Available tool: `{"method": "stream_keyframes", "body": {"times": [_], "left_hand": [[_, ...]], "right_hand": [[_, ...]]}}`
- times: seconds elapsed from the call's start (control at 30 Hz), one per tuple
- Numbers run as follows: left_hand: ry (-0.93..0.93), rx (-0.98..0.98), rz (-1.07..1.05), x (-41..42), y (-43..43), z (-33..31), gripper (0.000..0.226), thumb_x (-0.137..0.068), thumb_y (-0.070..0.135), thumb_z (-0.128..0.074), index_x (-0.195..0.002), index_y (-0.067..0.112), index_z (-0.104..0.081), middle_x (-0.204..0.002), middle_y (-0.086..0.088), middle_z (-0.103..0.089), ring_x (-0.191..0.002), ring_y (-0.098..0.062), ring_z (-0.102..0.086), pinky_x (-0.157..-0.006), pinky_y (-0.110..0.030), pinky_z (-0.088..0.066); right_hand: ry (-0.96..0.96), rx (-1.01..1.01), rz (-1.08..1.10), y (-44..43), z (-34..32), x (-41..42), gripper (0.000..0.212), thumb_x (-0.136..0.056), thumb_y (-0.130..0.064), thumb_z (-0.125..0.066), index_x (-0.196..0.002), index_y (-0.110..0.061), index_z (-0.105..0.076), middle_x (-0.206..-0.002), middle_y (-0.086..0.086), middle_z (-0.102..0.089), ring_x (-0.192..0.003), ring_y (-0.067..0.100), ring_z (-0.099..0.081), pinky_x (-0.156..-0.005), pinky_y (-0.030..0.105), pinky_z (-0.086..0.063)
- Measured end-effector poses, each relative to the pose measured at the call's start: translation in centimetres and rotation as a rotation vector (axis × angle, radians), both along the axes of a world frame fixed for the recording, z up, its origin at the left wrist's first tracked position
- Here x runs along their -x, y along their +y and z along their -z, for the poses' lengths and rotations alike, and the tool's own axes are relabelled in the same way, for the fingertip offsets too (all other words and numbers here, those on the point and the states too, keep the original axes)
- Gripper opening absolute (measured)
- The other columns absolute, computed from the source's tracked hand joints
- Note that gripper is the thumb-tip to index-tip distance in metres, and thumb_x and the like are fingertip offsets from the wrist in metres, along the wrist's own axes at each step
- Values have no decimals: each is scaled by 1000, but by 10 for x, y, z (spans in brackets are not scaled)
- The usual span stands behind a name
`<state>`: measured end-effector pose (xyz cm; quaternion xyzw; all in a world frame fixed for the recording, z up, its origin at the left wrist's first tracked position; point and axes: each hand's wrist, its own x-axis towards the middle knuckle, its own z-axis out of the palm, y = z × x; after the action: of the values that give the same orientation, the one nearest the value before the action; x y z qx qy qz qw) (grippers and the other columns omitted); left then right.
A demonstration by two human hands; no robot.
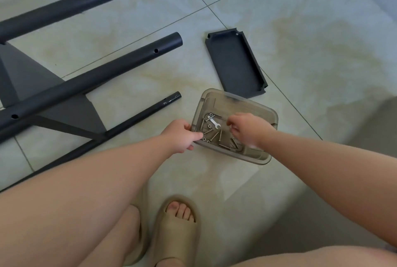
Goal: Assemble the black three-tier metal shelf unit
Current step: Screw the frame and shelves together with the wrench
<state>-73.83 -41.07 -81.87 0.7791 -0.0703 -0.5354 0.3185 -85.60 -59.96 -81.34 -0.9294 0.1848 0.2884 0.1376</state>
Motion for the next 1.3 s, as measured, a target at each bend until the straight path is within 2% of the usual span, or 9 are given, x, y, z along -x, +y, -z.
{"method": "stream_keyframes", "body": {"times": [0.17, 0.5, 0.6, 0.77, 0.93, 1.03, 1.1, 1.2, 1.3], "left_hand": [[5, 57, 26, -3, 4, 9, 32, -89, 32, -73, -87, 14, -47, -115, -16, -68, -82, -19, -74, -72, -33, -48], [14, 101, 7, -2, 3, 21, 34, -86, 36, -76, -89, 12, -51, -113, -20, -68, -80, -20, -73, -67, -29, -43], [20, 105, 8, -2, 3, 22, 35, -86, 37, -76, -88, 13, -51, -110, -18, -69, -82, -21, -74, -65, -29, -42], [16, 110, 6, -1, 3, 20, 36, -86, 39, -76, -88, 13, -51, -89, -6, -60, -81, -21, -73, -58, -26, -39], [-42, 90, 17, 5, 4, 12, 35, -87, 38, -74, -90, 12, -52, -88, -7, -60, -74, -20, -69, -56, -25, -39], [-97, 49, 45, 6, 3, 7, 36, -86, 45, -73, -90, 14, -54, -94, -12, -69, -87, -32, -71, -65, -32, -45], [-133, -3, 113, 5, 3, -5, 42, -85, 52, -71, -96, 15, -54, -96, -8, -65, -95, -35, -68, -73, -36, -46], [-163, -64, 279, -3, 1, -46, 57, -87, 49, -69, -127, 14, -50, -109, -8, -60, -105, -28, -62, -82, -34, -45], [-236, -65, 433, -14, 8, -102, 42, -94, 34, -66, -123, 5, -59, -101, -11, -63, -101, -27, -64, -86, -33, -47]], "right_hand": [[130, -7, -53, 3, 33, -7, 30, -100, -20, -49, -128, -21, -58, -119, 9, -63, -105, 34, -61, -79, 38, -50], [92, -19, -158, -1, 69, -14, 42, -100, -14, -52, -138, -29, -52, -129, 5, -48, -109, 34, -60, -74, 39, -47], [103, 21, -154, -4, 71, -11, 37, -99, -10, -50, -131, -27, -55, -126, 6, -48, -107, 35, -59, -69, 36, -39], [114, 88, -179, -7, 70, -12, 28, -101, -23, -51, -128, -20, -58, -122, 7, -48, -104, 34, -60, -68, 37, -42], [135, 93, -186, -8, 53, -17, 22, -98, -24, -54, -117, -16, -62, -117, 4, -55, -102, 31, -62, -67, 35, -42], [90, 53, -61, -6, 37, -19, 2, -93, -19, -57, -95, -19, -57, -106, 8, -64, -92, 33, -62, -68, 35, -46], [49, 14, 32, -6, 20, -21, 8, -92, -17, -57, -87, -20, -52, -99, 12, -66, -87, 34, -60, -71, 36, -49], [-19, -33, 61, -5, -17, -27, 11, -98, -16, -55, -107, -22, -56, -105, 9, -68, -92, 32, -62, -79, 39, -53], [-32, -64, 38, 10, -59, -33, 35, -102, -13, -51, -135, -23, -57, -119, 6, -66, -109, 29, -61, -84, 34, -48]]}}
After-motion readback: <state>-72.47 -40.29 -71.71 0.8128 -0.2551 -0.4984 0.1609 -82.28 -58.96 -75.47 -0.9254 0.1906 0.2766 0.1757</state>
